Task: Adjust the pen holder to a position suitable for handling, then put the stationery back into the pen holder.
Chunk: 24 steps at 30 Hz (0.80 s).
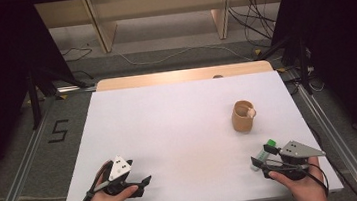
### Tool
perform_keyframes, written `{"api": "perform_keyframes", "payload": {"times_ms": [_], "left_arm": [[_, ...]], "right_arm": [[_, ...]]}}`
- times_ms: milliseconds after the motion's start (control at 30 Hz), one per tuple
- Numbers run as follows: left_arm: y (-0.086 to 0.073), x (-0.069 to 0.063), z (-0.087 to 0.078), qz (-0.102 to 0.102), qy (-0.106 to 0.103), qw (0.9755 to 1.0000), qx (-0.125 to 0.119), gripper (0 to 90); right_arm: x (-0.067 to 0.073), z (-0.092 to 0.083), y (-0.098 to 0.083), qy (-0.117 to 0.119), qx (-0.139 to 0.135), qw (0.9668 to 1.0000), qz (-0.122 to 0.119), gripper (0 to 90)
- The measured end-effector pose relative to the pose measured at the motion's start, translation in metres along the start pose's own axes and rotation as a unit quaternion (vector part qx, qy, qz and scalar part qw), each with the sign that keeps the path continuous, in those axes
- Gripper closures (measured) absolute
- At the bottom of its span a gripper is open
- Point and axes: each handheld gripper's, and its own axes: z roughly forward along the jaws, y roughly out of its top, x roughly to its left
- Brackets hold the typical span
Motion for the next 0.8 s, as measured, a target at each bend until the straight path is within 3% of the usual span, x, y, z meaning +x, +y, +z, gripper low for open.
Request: {"api": "perform_keyframes", "payload": {"times_ms": [433, 600, 767, 800], "left_arm": [[0.001, 0.000, 0.001, -0.004, 0.000, 1.0000, -0.004, 16.4], [0.002, -0.001, 0.003, -0.004, -0.003, 1.0000, -0.003, 16.8], [0.003, -0.002, 0.003, -0.010, -0.002, 0.9999, -0.009, 17.4], [0.003, -0.002, 0.002, -0.010, -0.001, 0.9999, -0.008, 17.5]], "right_arm": [[-0.001, -0.001, 0.003, -0.002, -0.004, 1.0000, -0.007, 35.1], [-0.005, -0.003, 0.014, -0.005, 0.010, 0.9998, -0.014, 57.1], [-0.008, -0.003, 0.021, 0.007, 0.048, 0.9986, -0.021, 89.6], [-0.007, -0.003, 0.022, 0.012, 0.053, 0.9983, -0.022, 90.0]]}}
